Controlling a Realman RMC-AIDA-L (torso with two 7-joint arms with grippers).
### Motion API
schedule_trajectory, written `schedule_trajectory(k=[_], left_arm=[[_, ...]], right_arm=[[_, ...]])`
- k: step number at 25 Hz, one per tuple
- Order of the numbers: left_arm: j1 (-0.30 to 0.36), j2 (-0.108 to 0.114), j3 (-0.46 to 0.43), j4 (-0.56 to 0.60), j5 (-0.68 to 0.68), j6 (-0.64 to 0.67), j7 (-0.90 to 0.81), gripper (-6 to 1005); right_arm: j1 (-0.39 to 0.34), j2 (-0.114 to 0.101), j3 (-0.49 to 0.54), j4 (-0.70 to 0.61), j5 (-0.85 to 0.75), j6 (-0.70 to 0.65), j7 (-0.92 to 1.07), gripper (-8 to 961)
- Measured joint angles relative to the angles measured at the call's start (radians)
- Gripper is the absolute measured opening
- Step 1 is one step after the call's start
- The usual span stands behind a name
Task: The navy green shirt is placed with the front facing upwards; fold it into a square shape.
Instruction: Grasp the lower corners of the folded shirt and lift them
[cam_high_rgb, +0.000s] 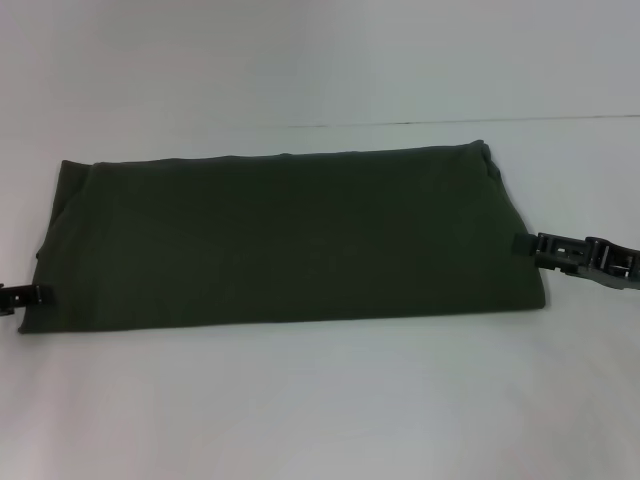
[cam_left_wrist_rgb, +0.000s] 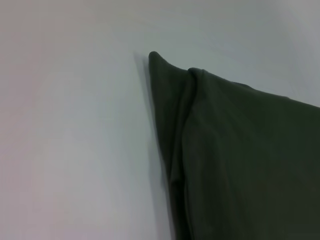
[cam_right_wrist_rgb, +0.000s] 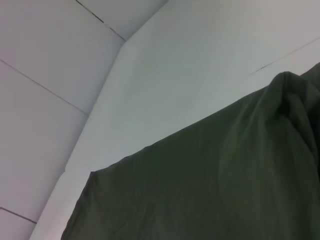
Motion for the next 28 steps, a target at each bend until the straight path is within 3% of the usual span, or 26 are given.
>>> schedule_trajectory(k=[23,28], left_arm=[[-0.036,0.01,0.039,-0.052,0.073,0.001,-0.043,691],[-0.041,0.011,0.04,-0.052,0.069,-0.001,-0.044,539]], right_arm=[[0.0,0.003,0.0,-0.001,-0.008,-0.003,0.0,779],[0.001,0.002,0.0,-0.002,-0.009,-0.001,0.0,779]])
